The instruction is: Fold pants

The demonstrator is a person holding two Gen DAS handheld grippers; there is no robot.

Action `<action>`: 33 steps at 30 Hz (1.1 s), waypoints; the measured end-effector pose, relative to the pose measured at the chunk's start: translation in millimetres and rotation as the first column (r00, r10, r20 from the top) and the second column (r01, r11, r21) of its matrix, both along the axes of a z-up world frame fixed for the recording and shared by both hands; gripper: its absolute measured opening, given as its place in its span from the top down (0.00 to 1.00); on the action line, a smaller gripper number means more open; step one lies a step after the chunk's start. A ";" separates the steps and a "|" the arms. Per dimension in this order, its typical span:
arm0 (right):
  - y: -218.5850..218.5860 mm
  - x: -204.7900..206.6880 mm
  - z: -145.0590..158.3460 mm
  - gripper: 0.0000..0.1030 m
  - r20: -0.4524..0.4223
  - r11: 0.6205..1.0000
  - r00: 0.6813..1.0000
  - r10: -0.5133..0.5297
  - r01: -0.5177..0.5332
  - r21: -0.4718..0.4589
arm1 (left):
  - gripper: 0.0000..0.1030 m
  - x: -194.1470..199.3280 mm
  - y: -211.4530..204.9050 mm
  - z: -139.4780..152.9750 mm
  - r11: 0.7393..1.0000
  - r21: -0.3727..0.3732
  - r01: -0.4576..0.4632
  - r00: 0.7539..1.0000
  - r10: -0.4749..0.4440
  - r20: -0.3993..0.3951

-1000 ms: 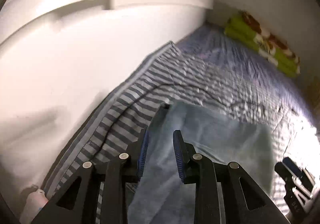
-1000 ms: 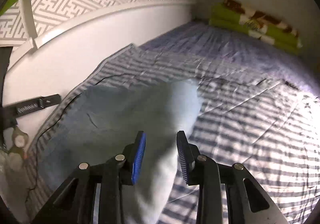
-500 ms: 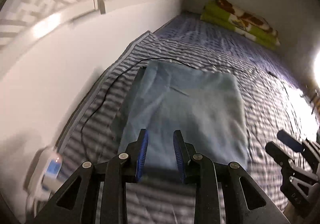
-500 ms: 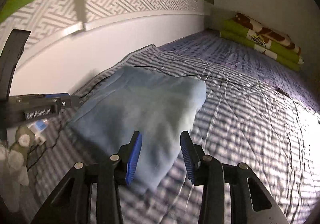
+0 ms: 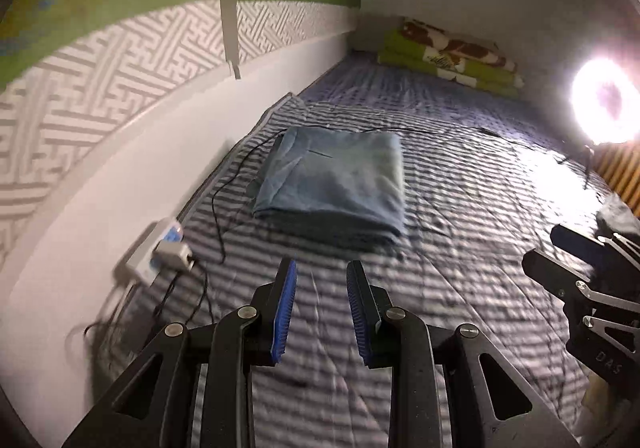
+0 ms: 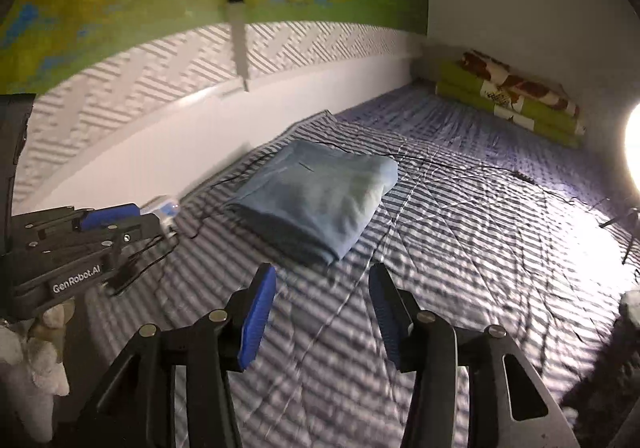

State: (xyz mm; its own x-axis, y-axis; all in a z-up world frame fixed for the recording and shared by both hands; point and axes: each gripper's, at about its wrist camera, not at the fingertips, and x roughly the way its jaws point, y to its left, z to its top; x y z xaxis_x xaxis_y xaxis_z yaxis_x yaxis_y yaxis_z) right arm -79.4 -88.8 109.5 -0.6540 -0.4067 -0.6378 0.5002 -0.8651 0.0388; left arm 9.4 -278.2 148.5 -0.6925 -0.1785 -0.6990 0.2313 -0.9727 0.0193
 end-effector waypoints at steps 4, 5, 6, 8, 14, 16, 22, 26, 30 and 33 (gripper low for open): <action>17.2 60.9 16.6 0.53 -0.045 1.000 0.999 0.015 -0.014 0.023 | 0.70 55.6 27.4 19.6 1.000 0.003 0.000 1.000 0.001 -0.023; 21.7 72.2 19.5 0.52 -0.051 0.999 0.999 0.017 -0.016 0.029 | 0.69 68.9 33.7 22.8 1.000 0.016 -0.002 1.000 0.002 -0.030; 26.9 84.8 22.4 0.51 -0.057 0.999 0.998 0.023 -0.021 0.029 | 0.67 79.2 38.3 24.6 1.000 0.026 -0.001 0.999 0.002 -0.036; 38.0 107.1 28.6 0.48 -0.069 0.999 0.997 0.025 -0.023 0.026 | 0.66 103.3 52.0 29.2 1.000 0.024 0.001 0.999 0.000 -0.048; 70.6 162.7 40.9 0.40 -0.108 1.000 0.994 0.001 0.001 0.017 | 0.52 165.5 93.5 38.7 0.999 0.024 0.028 0.997 -0.026 -0.077; 78.1 178.8 42.8 0.36 -0.120 1.000 0.993 -0.008 0.011 0.020 | 0.44 181.4 103.8 39.8 0.999 0.035 0.032 0.995 -0.028 -0.091; 97.7 222.7 35.7 0.16 -0.170 0.997 0.984 -0.054 0.062 0.040 | 0.22 224.9 134.1 31.3 0.998 0.056 0.038 0.994 -0.032 -0.105; 120.6 247.4 21.9 0.13 -0.175 0.993 0.979 -0.103 0.113 0.046 | 0.15 250.3 150.5 19.9 0.997 0.066 0.044 0.996 -0.038 -0.081; 146.0 257.2 7.4 0.12 -0.106 0.987 0.982 -0.159 0.161 0.012 | 0.07 267.1 159.9 7.7 0.997 0.067 0.044 0.998 -0.042 -0.043; 162.7 258.1 -1.0 0.12 -0.063 0.980 0.978 -0.199 0.199 -0.002 | 0.07 276.9 160.4 1.8 0.997 0.076 0.033 0.999 -0.030 -0.033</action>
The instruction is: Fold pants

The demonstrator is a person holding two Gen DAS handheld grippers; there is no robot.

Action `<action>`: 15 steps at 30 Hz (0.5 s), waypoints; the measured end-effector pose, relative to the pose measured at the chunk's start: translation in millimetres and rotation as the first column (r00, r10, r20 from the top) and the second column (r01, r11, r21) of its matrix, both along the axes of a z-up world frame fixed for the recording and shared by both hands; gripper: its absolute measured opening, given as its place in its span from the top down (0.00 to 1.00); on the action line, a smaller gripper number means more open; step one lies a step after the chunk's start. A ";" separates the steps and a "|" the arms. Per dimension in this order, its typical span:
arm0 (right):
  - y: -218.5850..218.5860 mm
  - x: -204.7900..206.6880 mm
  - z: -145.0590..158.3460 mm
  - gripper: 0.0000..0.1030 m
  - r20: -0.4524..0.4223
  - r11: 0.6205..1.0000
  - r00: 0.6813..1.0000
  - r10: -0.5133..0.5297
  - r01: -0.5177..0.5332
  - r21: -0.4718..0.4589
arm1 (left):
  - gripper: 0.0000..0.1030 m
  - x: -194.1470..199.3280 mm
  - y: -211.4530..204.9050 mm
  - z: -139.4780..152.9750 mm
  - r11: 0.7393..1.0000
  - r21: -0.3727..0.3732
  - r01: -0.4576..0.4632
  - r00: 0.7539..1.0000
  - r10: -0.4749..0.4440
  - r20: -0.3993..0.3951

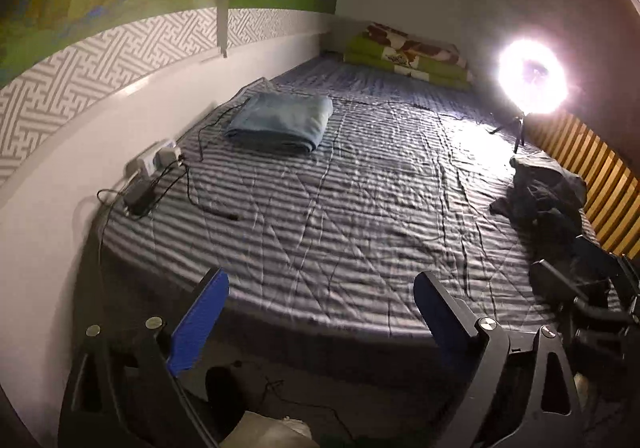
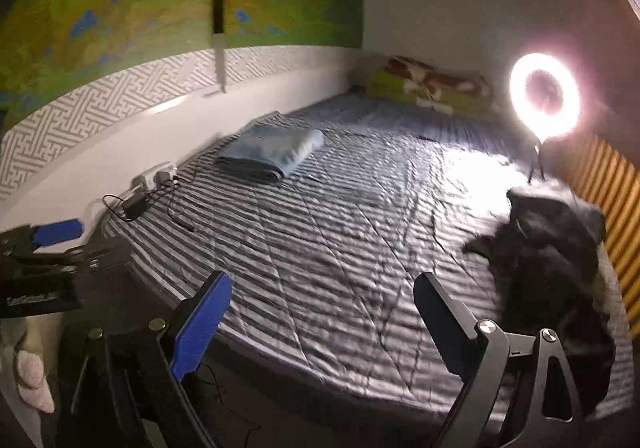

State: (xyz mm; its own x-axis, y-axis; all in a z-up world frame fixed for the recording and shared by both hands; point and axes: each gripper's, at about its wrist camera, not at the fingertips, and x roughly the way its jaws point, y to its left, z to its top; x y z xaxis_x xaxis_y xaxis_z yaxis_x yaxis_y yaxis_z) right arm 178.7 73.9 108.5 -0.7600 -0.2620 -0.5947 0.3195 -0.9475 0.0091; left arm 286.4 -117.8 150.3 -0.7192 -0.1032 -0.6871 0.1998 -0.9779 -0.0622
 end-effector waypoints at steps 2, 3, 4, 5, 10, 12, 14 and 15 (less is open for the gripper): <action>6.4 0.3 -3.1 0.12 0.015 1.000 1.000 -0.020 0.020 -0.001 | 0.06 5.0 -1.8 -1.8 1.000 -0.004 -0.015 1.000 0.015 0.004; 8.1 0.1 -3.6 0.12 0.021 1.000 0.999 -0.024 0.024 -0.003 | 0.06 7.5 -3.1 -2.0 1.000 -0.001 -0.021 1.000 0.021 0.005; 8.6 0.7 -4.4 0.12 0.023 1.000 0.999 -0.025 0.025 -0.004 | 0.05 8.7 -4.3 -1.6 1.000 0.001 -0.025 1.000 0.025 0.004; 8.7 1.7 -5.2 0.12 0.023 1.000 0.999 -0.024 0.024 -0.004 | 0.05 11.0 -5.3 -1.4 0.999 0.003 -0.036 0.999 0.036 0.004; -0.1 3.6 -12.9 0.12 0.037 1.000 0.999 0.004 -0.004 0.009 | 0.03 13.5 -14.4 -2.5 0.998 0.006 -0.064 0.998 0.064 0.012; -4.0 2.6 -18.0 0.12 0.051 1.000 0.999 0.014 -0.015 0.016 | 0.03 12.7 -15.3 -4.8 0.997 0.006 -0.071 0.997 0.071 0.019; -6.3 2.1 -22.2 0.12 0.054 1.000 0.998 0.015 -0.016 0.023 | 0.03 10.8 -16.4 -7.6 0.998 0.005 -0.068 0.997 0.068 0.028; -6.8 0.7 -24.5 0.12 0.057 1.000 0.998 0.014 -0.015 0.025 | 0.03 9.7 -17.1 -8.9 0.998 0.001 -0.067 0.997 0.067 0.031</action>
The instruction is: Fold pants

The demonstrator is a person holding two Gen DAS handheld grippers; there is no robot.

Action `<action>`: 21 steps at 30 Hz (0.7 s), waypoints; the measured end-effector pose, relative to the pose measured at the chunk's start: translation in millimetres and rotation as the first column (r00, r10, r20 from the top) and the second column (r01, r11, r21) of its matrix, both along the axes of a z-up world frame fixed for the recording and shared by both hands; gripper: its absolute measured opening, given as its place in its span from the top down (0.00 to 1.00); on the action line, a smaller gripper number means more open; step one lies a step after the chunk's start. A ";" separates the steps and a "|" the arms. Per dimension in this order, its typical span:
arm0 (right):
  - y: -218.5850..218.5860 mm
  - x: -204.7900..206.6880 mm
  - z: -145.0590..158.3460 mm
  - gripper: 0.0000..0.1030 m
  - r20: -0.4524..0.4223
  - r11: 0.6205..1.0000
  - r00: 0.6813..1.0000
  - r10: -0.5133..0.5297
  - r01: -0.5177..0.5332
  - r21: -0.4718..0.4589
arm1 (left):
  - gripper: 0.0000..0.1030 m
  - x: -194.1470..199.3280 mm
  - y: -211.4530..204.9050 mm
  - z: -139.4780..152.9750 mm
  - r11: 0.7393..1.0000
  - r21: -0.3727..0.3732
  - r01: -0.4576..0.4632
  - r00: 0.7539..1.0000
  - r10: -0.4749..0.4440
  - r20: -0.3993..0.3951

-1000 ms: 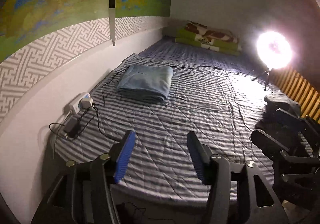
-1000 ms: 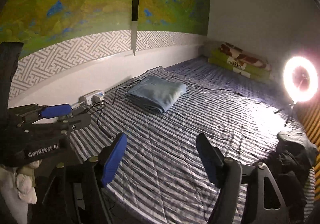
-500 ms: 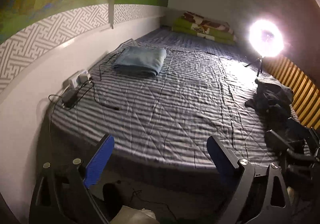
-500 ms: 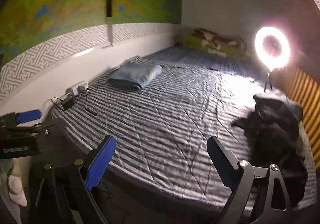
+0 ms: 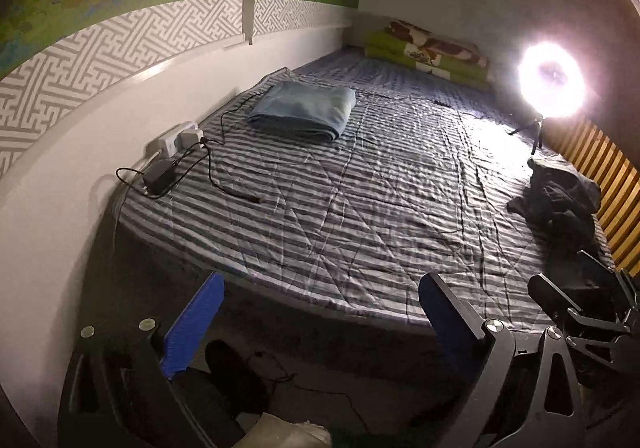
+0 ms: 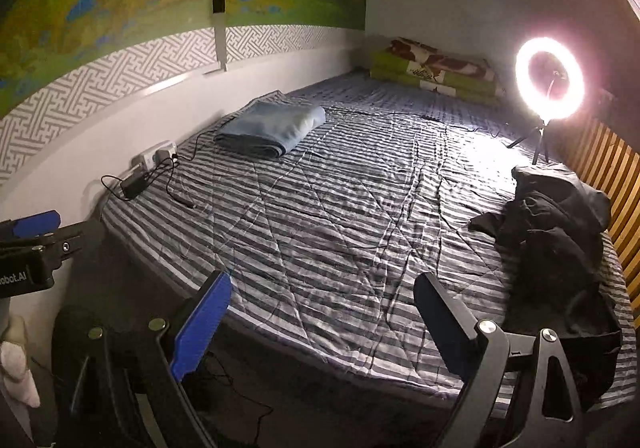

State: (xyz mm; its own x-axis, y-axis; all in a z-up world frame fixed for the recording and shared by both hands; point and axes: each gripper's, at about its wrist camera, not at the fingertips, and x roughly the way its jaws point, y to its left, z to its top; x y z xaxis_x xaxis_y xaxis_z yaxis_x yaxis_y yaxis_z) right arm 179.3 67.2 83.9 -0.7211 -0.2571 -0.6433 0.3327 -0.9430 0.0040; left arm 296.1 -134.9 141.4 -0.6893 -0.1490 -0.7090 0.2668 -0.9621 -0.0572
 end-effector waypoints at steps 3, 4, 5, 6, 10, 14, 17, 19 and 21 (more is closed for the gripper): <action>-0.5 -3.2 -3.6 0.12 0.016 1.000 1.000 -0.003 0.003 -0.011 | 0.03 -4.8 -0.1 -2.3 1.000 -0.002 0.003 1.000 -0.003 0.004; 0.0 -3.9 -4.0 0.12 0.017 1.000 1.000 -0.004 0.005 -0.014 | 0.03 -6.5 0.1 -2.3 1.000 -0.003 0.005 1.000 -0.005 0.004; 0.1 -4.2 -4.1 0.12 0.015 1.000 1.000 -0.006 0.006 -0.014 | 0.03 -8.6 -0.1 -2.6 1.000 -0.005 0.004 1.000 -0.004 0.003; 0.2 -4.1 -3.9 0.12 0.011 1.000 1.000 -0.008 0.008 -0.012 | 0.03 -10.2 0.6 -2.5 1.000 -0.006 0.005 1.000 -0.005 0.002; 1.4 -1.2 -2.7 0.12 -0.011 1.000 1.000 -0.018 0.018 -0.005 | 0.03 -17.6 3.1 -5.2 1.000 -0.011 0.017 1.000 -0.017 0.008; 1.7 -0.2 -2.5 0.12 -0.023 1.000 0.999 -0.022 0.022 0.003 | 0.03 -22.5 7.0 -6.9 1.000 -0.011 0.026 1.000 -0.026 0.011; 1.3 0.3 -2.6 0.12 -0.029 1.000 0.999 -0.021 0.022 0.012 | 0.03 -23.4 9.0 -8.9 1.000 -0.015 0.027 1.000 -0.026 0.014; 1.7 1.5 -2.2 0.12 -0.035 1.000 0.999 -0.022 0.023 0.014 | 0.03 -23.6 9.7 -10.0 1.000 -0.017 0.023 1.000 -0.023 0.016; 3.0 1.7 -2.3 0.12 -0.033 1.000 0.999 -0.020 0.020 0.009 | 0.03 -22.7 8.9 -10.6 1.000 -0.015 0.019 1.000 -0.019 0.017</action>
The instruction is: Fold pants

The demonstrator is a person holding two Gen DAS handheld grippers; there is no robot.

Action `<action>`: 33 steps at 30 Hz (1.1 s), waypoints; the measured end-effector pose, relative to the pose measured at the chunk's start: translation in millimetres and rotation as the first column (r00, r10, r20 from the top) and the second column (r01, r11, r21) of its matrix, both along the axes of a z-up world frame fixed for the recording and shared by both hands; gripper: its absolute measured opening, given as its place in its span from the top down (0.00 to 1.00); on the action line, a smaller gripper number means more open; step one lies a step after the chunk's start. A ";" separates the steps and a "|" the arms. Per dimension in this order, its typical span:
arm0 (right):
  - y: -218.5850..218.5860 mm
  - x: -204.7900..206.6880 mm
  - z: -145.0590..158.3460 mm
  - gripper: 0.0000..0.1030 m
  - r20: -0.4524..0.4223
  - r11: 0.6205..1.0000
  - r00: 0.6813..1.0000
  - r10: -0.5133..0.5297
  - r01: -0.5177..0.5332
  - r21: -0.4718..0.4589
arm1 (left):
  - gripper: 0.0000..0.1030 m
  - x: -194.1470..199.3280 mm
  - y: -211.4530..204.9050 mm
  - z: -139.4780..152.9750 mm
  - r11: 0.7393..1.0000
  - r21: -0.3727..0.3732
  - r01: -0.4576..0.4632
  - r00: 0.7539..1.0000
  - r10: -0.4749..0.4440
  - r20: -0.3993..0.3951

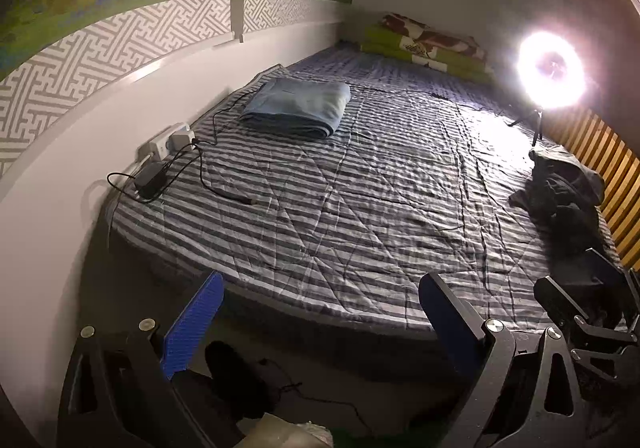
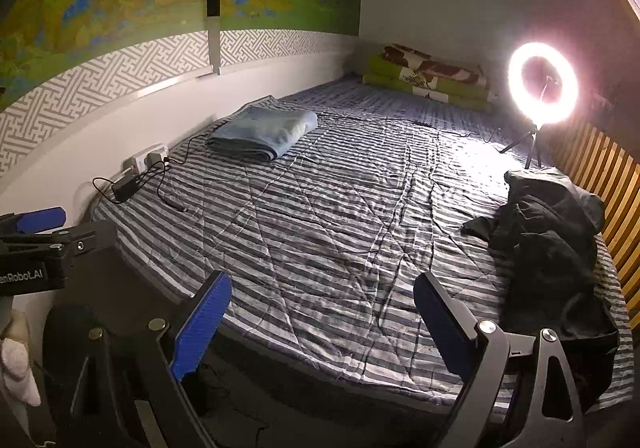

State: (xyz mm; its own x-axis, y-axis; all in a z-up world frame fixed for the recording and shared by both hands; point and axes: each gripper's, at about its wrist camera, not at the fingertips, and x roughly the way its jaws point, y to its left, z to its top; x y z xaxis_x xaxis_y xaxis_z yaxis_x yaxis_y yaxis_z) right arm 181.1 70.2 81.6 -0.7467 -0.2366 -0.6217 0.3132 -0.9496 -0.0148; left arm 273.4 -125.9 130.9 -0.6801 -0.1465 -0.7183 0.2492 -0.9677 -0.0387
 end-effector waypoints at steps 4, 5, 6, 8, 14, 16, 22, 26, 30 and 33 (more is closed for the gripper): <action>2.0 -0.6 -2.4 0.12 0.010 1.000 1.000 -0.003 0.003 -0.004 | 0.03 3.1 0.6 0.1 1.000 0.000 -0.005 1.000 0.005 -0.004; 2.2 -0.3 -3.0 0.12 0.011 1.000 1.000 -0.003 0.003 -0.003 | 0.03 3.3 0.5 0.0 1.000 0.001 -0.004 1.000 0.004 -0.004; 2.5 0.3 -3.1 0.12 0.010 1.000 1.000 -0.003 0.003 -0.005 | 0.03 3.9 1.5 -0.5 1.000 -0.001 -0.005 1.000 0.005 -0.004; 2.4 0.4 -3.3 0.12 0.012 1.000 1.000 -0.004 0.004 -0.008 | 0.03 4.3 1.6 -1.2 1.000 -0.001 -0.006 1.000 0.006 -0.002; 0.6 3.4 -6.6 0.12 0.019 1.000 1.000 0.003 -0.003 -0.009 | 0.03 7.4 3.8 -2.7 1.000 0.000 -0.009 1.000 0.009 0.000; 0.1 4.2 -6.8 0.12 0.018 1.000 1.000 0.003 -0.003 -0.007 | 0.03 8.2 4.2 -3.7 1.000 0.002 -0.009 1.000 0.009 0.001; 1.7 6.0 -7.6 0.12 0.020 1.000 1.000 -0.003 0.003 -0.011 | 0.03 6.9 4.7 -5.1 1.000 0.003 -0.001 1.000 0.001 0.004; 2.6 5.9 -9.0 0.12 0.023 1.000 1.000 -0.010 0.010 -0.008 | 0.03 5.8 4.9 -6.2 1.000 0.004 -0.002 1.000 0.001 0.007; 3.1 4.4 -9.6 0.12 0.026 1.000 1.000 -0.012 0.013 -0.008 | 0.03 5.5 3.5 -8.4 1.000 0.006 -0.002 1.000 0.002 0.011; 2.8 4.0 -10.1 0.12 0.028 1.000 1.000 -0.010 0.011 -0.008 | 0.03 5.0 3.2 -8.9 1.000 0.006 -0.004 1.000 0.004 0.011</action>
